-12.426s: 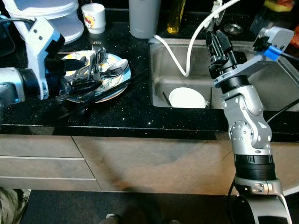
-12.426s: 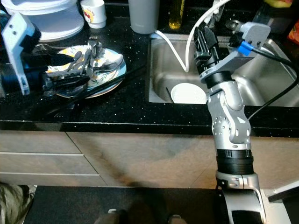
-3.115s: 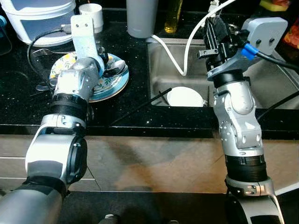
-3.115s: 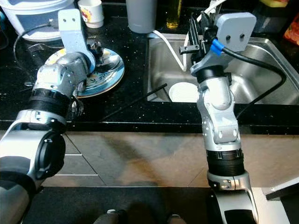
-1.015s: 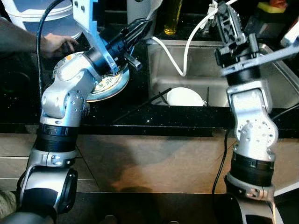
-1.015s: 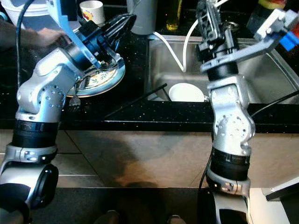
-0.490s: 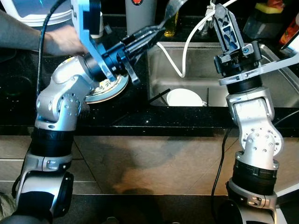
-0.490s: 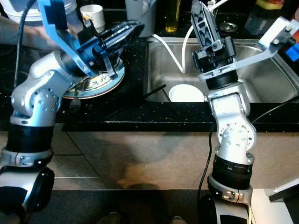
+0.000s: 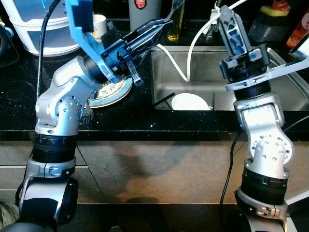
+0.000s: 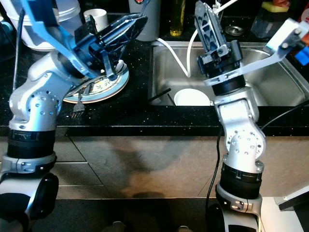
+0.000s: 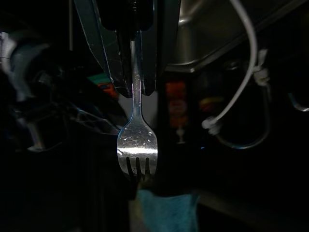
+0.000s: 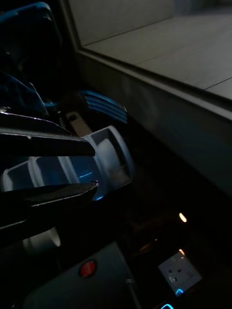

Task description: Kitchen organization

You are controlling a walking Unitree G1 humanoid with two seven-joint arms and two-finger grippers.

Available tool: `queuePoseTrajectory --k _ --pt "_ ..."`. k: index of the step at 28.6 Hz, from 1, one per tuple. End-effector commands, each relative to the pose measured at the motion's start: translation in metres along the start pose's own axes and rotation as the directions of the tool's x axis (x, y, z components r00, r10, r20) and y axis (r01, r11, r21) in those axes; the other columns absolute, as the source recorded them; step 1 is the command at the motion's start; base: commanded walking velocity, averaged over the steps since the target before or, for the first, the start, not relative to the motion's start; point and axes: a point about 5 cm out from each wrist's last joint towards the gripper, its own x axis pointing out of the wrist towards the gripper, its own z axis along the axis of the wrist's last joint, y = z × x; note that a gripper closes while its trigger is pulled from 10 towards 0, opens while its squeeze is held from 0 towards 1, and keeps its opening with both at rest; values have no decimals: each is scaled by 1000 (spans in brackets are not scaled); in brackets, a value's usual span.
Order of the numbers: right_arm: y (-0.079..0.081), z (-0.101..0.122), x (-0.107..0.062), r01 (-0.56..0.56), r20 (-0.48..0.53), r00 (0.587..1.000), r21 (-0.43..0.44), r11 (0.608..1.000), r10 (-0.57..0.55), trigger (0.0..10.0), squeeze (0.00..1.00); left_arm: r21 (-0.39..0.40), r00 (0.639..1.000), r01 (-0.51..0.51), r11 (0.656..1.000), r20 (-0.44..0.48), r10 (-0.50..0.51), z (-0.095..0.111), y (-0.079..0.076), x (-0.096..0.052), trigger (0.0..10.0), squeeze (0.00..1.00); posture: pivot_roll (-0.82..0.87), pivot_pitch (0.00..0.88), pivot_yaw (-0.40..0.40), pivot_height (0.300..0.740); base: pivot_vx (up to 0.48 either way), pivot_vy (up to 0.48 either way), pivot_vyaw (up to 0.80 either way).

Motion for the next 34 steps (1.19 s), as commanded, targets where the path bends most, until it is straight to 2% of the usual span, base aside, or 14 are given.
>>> queuePoseTrajectory --k 1,3,7,9,13,18,22,26,27,29,30,32,33,34 --pt "-11 -4 -4 84 -31 996 -65 994 -86 10000 0 30 999 -38 999 -25 39 -2 3 0 10000 0 61 98 22 740 0 0 0" --pt "-16 -6 -6 119 -44 991 -97 988 -123 10000 0 37 997 -62 997 -33 64 -4 4 -2 10000 0 61 98 22 740 0 0 0" --pt "-43 -17 -13 280 -97 945 -249 927 -312 10000 0 63 983 -165 984 -66 169 -8 13 -10 10000 0 71 111 -6 740 0 0 0" --pt "-51 -20 -15 323 -104 924 -302 897 -368 10000 0 83 972 -219 972 -67 225 -8 18 -15 10000 0 73 115 -19 740 0 0 0" --pt "-54 -20 -14 331 -107 913 -369 868 -393 10000 0 105 957 -280 954 -53 286 -6 23 -20 10000 0 73 122 -41 740 0 0 0" --pt "-57 -22 -11 342 -96 907 -402 850 -410 10000 0 116 918 -386 915 -43 393 -8 34 -21 10000 0 64 127 -52 740 0 0 0" --pt "-55 -22 -10 342 -92 908 -404 848 -410 10000 0 109 915 -396 912 -36 401 -10 35 -18 10000 0 51 125 -46 740 0 0 0" --pt "-52 -20 -10 337 -82 917 -369 866 -391 10000 0 108 942 -318 942 -73 326 -17 29 -5 10000 0 53 121 -41 740 0 0 0" --pt "-48 -19 -9 320 -77 931 -298 899 -357 10000 0 119 969 -209 971 -109 222 -22 18 2 10000 0 53 121 -41 740 0 0 0" --pt "-38 -18 -6 254 -88 957 -209 944 -277 10000 0 111 982 -130 985 -127 143 -26 10 7 10000 0 48 119 -28 740 0 0 0" --pt "-24 -18 -5 152 -100 982 -104 983 -163 10000 0 103 985 -72 992 -147 87 -31 4 11 10000 0 46 116 -17 740 0 0 0" --pt "-21 -18 -4 130 -100 985 -82 988 -138 10000 0 101 985 -61 993 -152 76 -32 3 12 10000 0 46 116 -17 740 0 0 0" --pt "-8 -18 -5 43 -105 993 -38 998 -47 10000 0 89 985 -7 996 -172 22 -36 -4 15 10000 0 44 115 -12 740 0 0 0" --pt "-8 -18 -5 43 -105 993 -38 998 -47 10000 0 89 985 -7 996 -172 22 -36 -4 15 10000 0 44 115 -12 740 0 0 0"
